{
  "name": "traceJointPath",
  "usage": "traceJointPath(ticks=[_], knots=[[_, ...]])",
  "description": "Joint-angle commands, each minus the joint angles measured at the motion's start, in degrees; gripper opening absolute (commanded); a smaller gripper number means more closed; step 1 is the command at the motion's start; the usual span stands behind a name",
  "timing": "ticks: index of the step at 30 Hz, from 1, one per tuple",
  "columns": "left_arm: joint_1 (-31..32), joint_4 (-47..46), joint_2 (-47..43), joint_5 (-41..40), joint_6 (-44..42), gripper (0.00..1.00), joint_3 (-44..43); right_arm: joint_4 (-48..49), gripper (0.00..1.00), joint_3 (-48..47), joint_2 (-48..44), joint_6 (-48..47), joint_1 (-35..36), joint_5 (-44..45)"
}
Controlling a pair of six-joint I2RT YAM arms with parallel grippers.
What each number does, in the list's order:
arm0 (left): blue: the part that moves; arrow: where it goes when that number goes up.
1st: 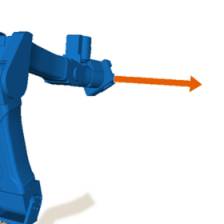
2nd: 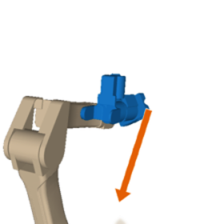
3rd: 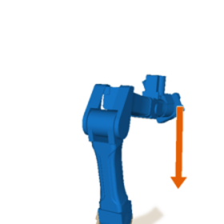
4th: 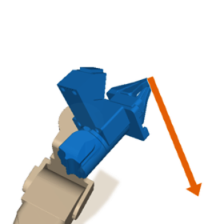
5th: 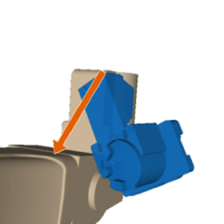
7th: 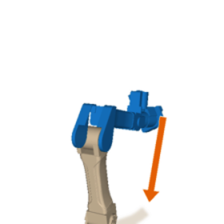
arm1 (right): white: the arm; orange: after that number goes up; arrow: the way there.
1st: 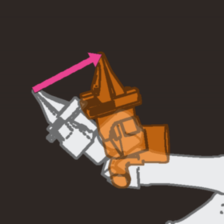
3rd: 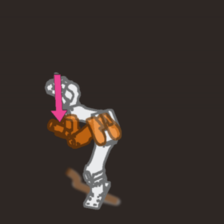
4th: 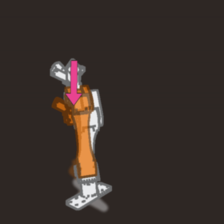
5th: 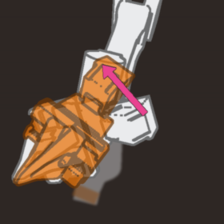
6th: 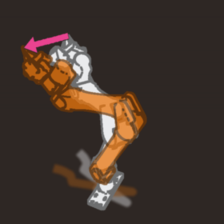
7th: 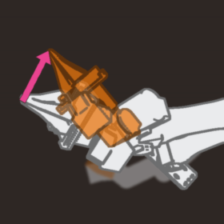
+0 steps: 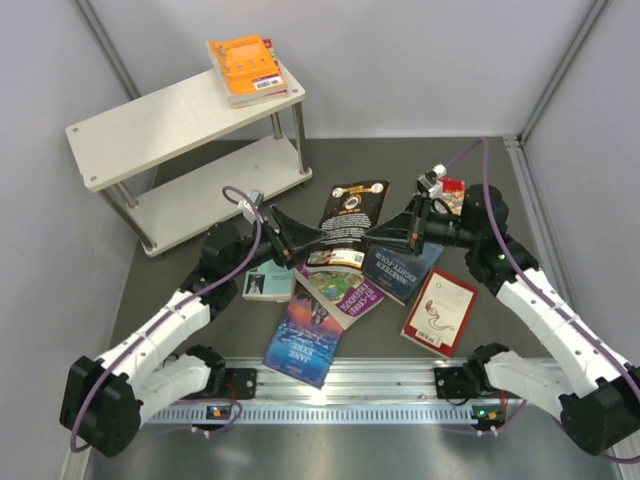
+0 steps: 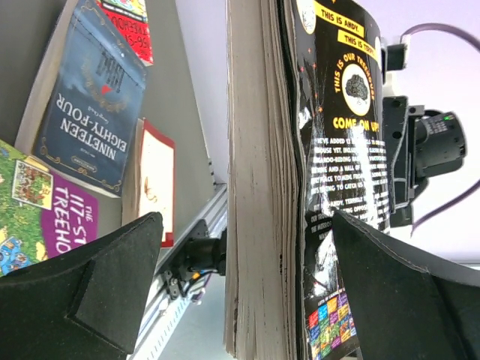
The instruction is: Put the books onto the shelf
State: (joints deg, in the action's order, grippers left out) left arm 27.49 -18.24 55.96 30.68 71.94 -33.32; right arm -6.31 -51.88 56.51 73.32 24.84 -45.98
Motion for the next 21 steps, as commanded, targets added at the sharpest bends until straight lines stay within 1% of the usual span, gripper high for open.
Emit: traceJointPath(ticks=[1,4,7,9,10,12,13,14,19,20,21], knots=[[0.46,-6.89,-0.86,1.22,3.99,0.99,1.15,14.47,0.00,0.54,-2.55,4.63,-0.23,-0.17],[0.55,-8.47,0.19,2.02,5.13,0.99,0.80,18.59,0.00,1.42,-2.46,6.74,-0.23,0.01],[0.55,-9.53,1.16,2.11,6.10,0.98,0.10,19.75,0.00,1.60,-2.11,6.84,-0.32,0.45],[0.55,-10.94,1.69,2.11,6.63,0.95,-0.60,20.36,0.00,2.04,-1.93,6.84,-0.23,0.62],[0.55,-11.29,2.04,2.02,7.15,0.86,-0.87,20.72,0.00,2.91,-1.84,7.10,-0.23,0.80],[0.46,-11.91,2.57,2.20,7.51,0.80,-2.09,22.20,0.00,3.88,-2.02,7.71,-0.23,1.06],[0.55,-11.99,2.83,2.46,7.69,0.75,-2.62,22.82,0.00,5.02,-1.93,7.98,-0.23,1.15],[0.55,-11.99,3.10,2.55,7.86,0.73,-3.58,23.44,0.00,5.64,-2.02,8.24,-0.23,1.24],[0.55,-12.26,3.54,2.99,8.48,0.72,-5.70,26.52,0.00,8.02,-0.97,8.86,-0.23,1.15],[0.55,-12.17,3.62,3.16,8.56,0.66,-6.22,26.52,0.00,8.11,-0.79,8.68,-0.23,1.15],[0.55,-12.17,3.80,3.25,8.57,0.63,-6.49,26.69,0.00,8.11,-0.53,8.51,-0.23,1.15]])
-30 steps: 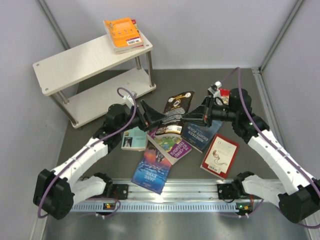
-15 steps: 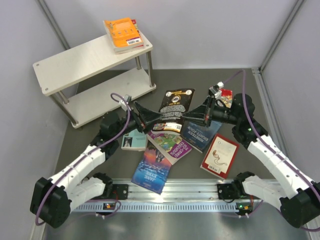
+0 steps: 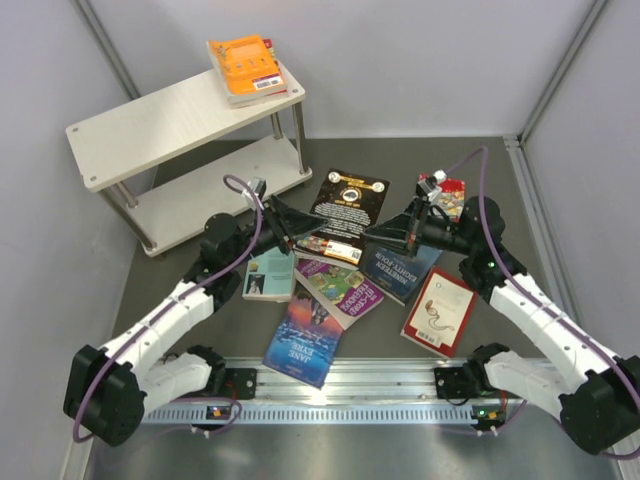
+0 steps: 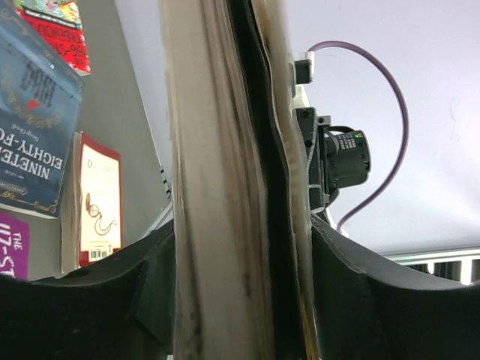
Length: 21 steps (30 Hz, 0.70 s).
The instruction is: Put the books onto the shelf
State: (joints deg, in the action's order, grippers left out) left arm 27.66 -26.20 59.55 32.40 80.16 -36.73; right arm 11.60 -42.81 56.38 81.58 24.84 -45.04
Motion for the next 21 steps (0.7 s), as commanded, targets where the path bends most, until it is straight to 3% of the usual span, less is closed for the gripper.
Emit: traceJointPath(ticks=[1,2,6,9,12,16,21], knots=[[0.38,-3.78,0.22,1.61,0.35,0.59,-3.26,8.80,0.00,-0.96,-0.13,0.25,-0.23,0.30],[0.38,-3.43,0.22,1.61,0.26,0.48,-3.78,8.80,0.00,-1.05,0.13,0.07,-0.23,0.30],[0.29,2.71,-0.13,1.52,-2.37,0.28,-6.07,7.92,0.00,-1.75,1.01,-1.24,-0.49,0.12],[0.38,11.32,-0.75,0.47,-6.76,0.21,-9.32,6.34,0.00,-2.80,1.28,-2.39,-1.20,-0.31],[0.20,18.01,-1.10,-1.11,-10.63,0.21,-11.96,3.00,0.00,-4.73,1.54,-5.10,-2.07,-0.49],[0.20,20.83,-1.45,-1.47,-13.27,0.40,-13.72,-1.39,0.00,-7.11,2.24,-8.54,-2.25,-0.49],[0.11,20.92,-0.49,0.38,-13.89,0.43,-14.60,-1.93,0.00,-7.64,2.86,-8.98,-2.25,-0.40]])
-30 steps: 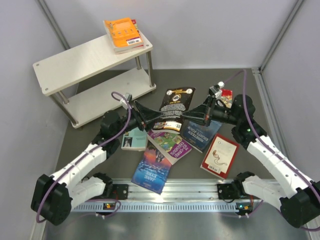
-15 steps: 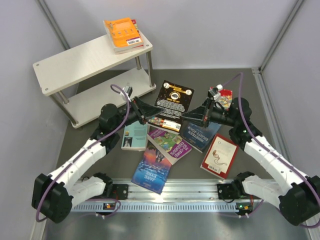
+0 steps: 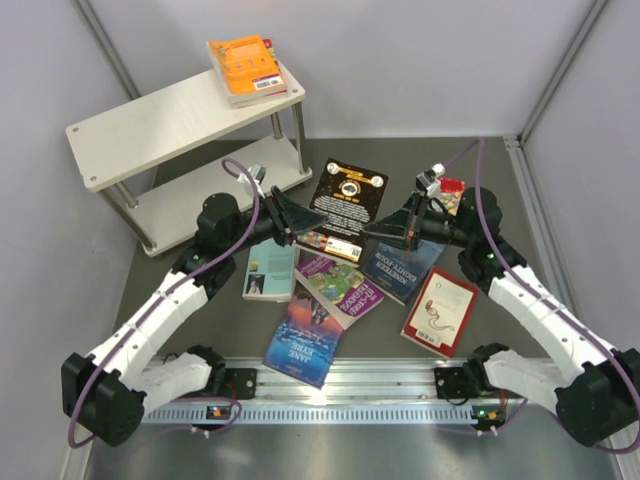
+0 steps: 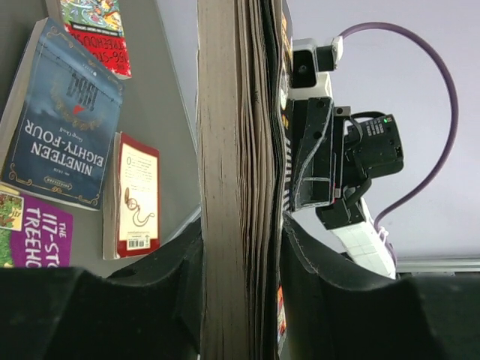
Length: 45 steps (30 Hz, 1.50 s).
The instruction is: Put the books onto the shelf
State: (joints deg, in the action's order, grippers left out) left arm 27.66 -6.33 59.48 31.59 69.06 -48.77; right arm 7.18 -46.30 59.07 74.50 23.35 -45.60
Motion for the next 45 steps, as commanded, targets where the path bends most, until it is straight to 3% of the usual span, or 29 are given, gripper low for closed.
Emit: traceJointPath(ticks=[1,17,30,34,35,38,41,42,43,44,45], knots=[[0.20,1.40,-0.16,1.28,-3.05,0.43,-2.90,2.49,0.00,-4.32,0.26,-2.08,-0.77,0.17],[-0.41,8.00,1.95,2.16,-7.36,0.39,-7.83,-4.71,0.00,-5.11,-1.50,-7.17,-2.26,0.43],[-1.20,9.49,2.57,3.82,-8.59,0.30,-9.41,-5.86,0.00,-4.15,-2.20,-8.14,-4.02,0.60],[-1.64,10.80,3.18,4.61,-9.46,0.19,-10.29,-6.47,0.00,-3.71,-2.55,-8.58,-4.72,0.69],[-1.64,11.16,3.53,4.70,-9.99,0.00,-10.55,-6.65,0.00,-3.71,-2.64,-8.67,-4.81,0.87],[-1.73,13.27,4.24,4.79,-11.31,0.00,-13.44,-7.00,0.00,-3.88,-2.56,-8.76,-5.34,1.04],[-1.73,16.42,5.81,3.39,-13.67,0.00,-19.22,-9.01,0.59,-5.19,-2.38,-9.28,-5.86,1.31],[-1.82,17.48,6.60,2.95,-14.64,0.00,-21.43,-9.81,0.69,-5.72,-2.20,-9.63,-6.21,1.57],[-1.99,18.88,8.52,2.34,-15.52,0.00,-23.71,-10.77,0.91,-6.68,-2.20,-10.51,-6.30,1.75],[-2.34,20.64,9.76,2.16,-17.10,0.00,-28.87,-12.00,1.00,-7.22,-2.20,-10.78,-6.48,1.92],[-2.70,21.70,11.08,1.89,-17.72,0.00,-31.79,-12.62,1.00,-7.57,-2.29,-11.13,-6.83,2.01]])
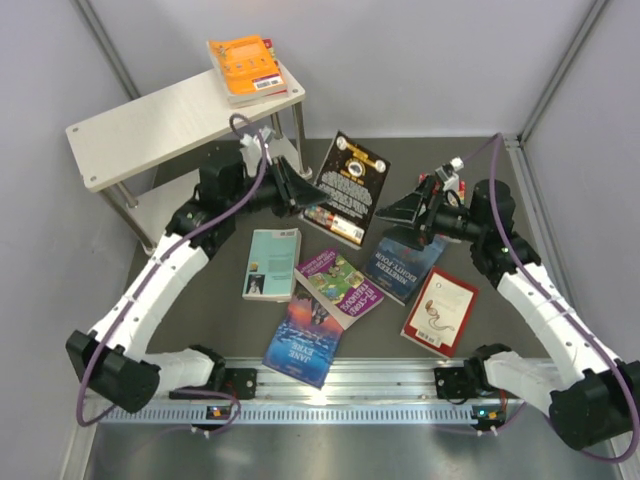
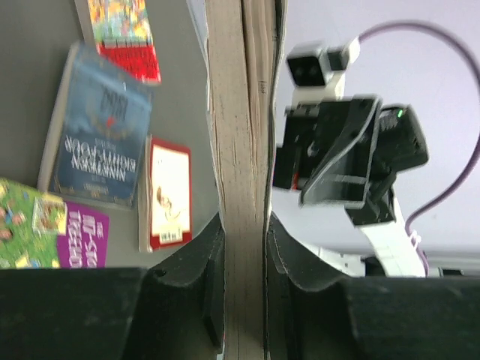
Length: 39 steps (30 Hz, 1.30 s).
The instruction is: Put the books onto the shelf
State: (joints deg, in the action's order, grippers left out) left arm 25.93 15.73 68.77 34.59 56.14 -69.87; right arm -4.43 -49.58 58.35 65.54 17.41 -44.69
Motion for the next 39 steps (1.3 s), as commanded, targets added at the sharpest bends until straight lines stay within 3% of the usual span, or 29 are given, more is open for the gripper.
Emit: traceJointPath(ticks=[1,4,8,13,17,21,35,39], knots=[[-1.23,0.61,4.41,-2.41,-5.77,0.00,-13.78,-1.55,1.00,-4.73,-1.66,-2.52,-1.15,1.09],[-3.78,0.45,9.42,-3.56,-4.91,0.00,-25.56,-2.60,1.00,-4.56,-2.45,-2.70,-2.03,1.18],[-11.93,-2.62,16.64,-3.56,-0.60,0.00,-41.44,-3.57,1.00,-3.51,-3.68,-2.52,-2.73,0.74],[-19.95,-13.50,26.82,-3.21,10.01,0.00,-50.44,-4.36,1.00,-2.10,-5.35,-2.34,-3.08,0.13],[-23.55,-9.59,35.63,-5.67,10.75,0.00,-64.30,-5.24,1.00,-1.83,-5.79,-2.34,-3.52,-0.49],[-25.49,-6.25,39.68,-8.04,10.31,0.00,-65.49,-6.47,1.00,-2.19,-6.05,-3.13,-3.70,-1.02],[-27.16,4.66,40.92,-17.09,1.26,0.00,-62.06,-9.02,1.00,-3.06,-4.91,-5.24,-2.73,-1.81],[-27.25,7.20,41.79,-16.31,0.38,0.00,-61.79,-9.28,1.00,-3.15,-4.65,-5.51,-2.38,-1.63]])
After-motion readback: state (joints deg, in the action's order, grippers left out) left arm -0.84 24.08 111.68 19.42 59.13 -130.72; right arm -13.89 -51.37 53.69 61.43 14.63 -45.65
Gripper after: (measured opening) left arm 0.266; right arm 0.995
